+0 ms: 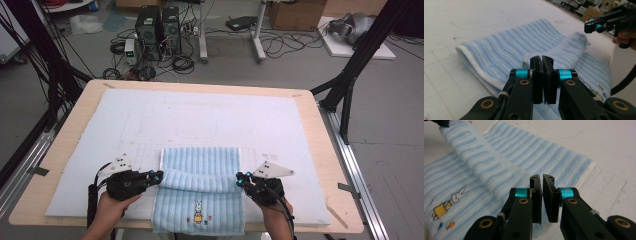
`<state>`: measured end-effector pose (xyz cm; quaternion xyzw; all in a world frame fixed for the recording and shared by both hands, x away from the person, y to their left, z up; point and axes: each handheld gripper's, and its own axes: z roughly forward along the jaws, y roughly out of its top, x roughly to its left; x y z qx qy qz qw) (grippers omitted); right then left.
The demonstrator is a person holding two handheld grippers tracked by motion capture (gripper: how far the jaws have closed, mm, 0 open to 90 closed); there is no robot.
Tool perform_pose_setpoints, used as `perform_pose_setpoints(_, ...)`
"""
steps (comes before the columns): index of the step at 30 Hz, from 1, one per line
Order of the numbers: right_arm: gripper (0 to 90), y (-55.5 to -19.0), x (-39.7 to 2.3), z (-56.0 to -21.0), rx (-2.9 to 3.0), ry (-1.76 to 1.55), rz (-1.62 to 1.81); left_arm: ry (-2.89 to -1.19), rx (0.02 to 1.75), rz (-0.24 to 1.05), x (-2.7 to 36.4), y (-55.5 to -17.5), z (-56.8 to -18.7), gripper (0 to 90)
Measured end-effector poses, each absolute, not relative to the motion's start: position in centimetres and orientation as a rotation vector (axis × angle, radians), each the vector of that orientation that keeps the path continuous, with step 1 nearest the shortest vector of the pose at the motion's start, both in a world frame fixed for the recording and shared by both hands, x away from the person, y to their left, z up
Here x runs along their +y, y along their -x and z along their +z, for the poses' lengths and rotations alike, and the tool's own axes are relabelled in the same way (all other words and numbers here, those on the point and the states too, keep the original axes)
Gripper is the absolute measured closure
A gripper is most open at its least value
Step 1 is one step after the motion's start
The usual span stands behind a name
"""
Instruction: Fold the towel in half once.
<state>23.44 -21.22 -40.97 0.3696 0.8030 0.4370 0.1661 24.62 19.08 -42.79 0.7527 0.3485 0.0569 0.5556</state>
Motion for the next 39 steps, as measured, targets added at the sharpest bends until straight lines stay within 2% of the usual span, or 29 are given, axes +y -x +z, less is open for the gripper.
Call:
perform_pose_setpoints(2,85.0,-22.9,-21.5,-41.3,2.297,-1.051,1.234,-1.791,0.829,0.121,19.2,-24.3,-43.2,85.9)
perform_pose_setpoints(3,83.2,-22.7,-21.7,-41.5,2.296,-1.056,1.226,-1.793,0.835,0.112,19.3,-24.4,-43.4,82.2)
perform_pose_setpoints(4,81.4,-22.6,-21.9,-41.6,2.290,-1.068,1.225,-1.786,0.865,0.115,19.4,-24.4,-43.5,73.0)
perform_pose_setpoints(5,78.7,-22.6,-22.1,-41.6,2.273,-1.086,1.228,-1.777,0.893,0.121,19.5,-24.6,-43.6,59.9)
perform_pose_setpoints(6,76.9,-22.7,-22.3,-41.6,2.255,-1.103,1.232,-1.770,0.902,0.135,19.7,-24.7,-43.6,55.8)
perform_pose_setpoints(9,70.2,-23.7,-22.5,-41.5,2.204,-1.158,1.248,-1.731,0.944,0.152,20.5,-25.6,-43.4,50.2)
perform_pose_setpoints(13,64.7,-26.4,-21.8,-41.4,2.161,-1.200,1.197,-1.726,0.990,0.163,20.9,-27.6,-43.4,48.4)
perform_pose_setpoints(17,64.8,-28.6,-20.6,-42.3,2.189,-1.225,1.119,-1.728,1.032,0.147,20.5,-29.7,-43.5,49.2)
perform_pose_setpoints(20,65.5,-29.6,-20.1,-43.0,2.198,-1.240,1.090,-1.766,1.046,0.142,20.0,-31.3,-43.8,53.9)
perform_pose_setpoints(25,70.4,-31.3,-20.0,-43.9,2.216,-1.290,0.988,-1.821,1.091,0.150,18.9,-33.5,-45.1,56.1)
perform_pose_setpoints(26,74.6,-31.6,-20.2,-44.2,2.231,-1.309,0.989,-1.860,1.088,0.171,18.6,-33.7,-45.3,58.1)
perform_pose_setpoints(27,80.0,-31.8,-20.3,-44.4,2.245,-1.310,1.005,-1.893,1.077,0.171,18.3,-33.8,-45.4,64.5)
perform_pose_setpoints(28,83.9,-31.9,-20.3,-44.5,2.261,-1.292,1.029,-1.908,1.066,0.190,18.1,-33.9,-45.4,77.4)
perform_pose_setpoints(29,85.1,-32.0,-20.2,-44.4,2.271,-1.264,1.008,-1.924,1.056,0.221,17.9,-34.0,-45.2,84.9)
perform_pose_setpoints(34,84.8,-32.4,-20.2,-44.4,2.255,-1.266,1.022,-1.910,1.094,0.266,17.6,-35.2,-44.8,85.6)
perform_pose_setpoints(35,83.6,-32.4,-20.3,-44.4,2.250,-1.264,1.024,-1.900,1.105,0.279,17.6,-35.2,-44.8,83.1)
perform_pose_setpoints(36,80.0,-32.3,-20.3,-44.3,2.241,-1.266,1.030,-1.900,1.117,0.296,17.7,-35.3,-44.9,75.0)
perform_pose_setpoints(37,75.2,-32.3,-20.4,-44.2,2.230,-1.260,1.040,-1.889,1.142,0.301,17.8,-35.3,-44.9,62.3)
perform_pose_setpoints(38,69.7,-32.4,-20.5,-44.1,2.224,-1.269,1.052,-1.891,1.155,0.298,17.9,-35.3,-44.9,53.5)
perform_pose_setpoints(39,64.2,-32.4,-20.7,-44.0,2.210,-1.276,1.060,-1.883,1.153,0.290,18.0,-35.2,-44.9,50.4)
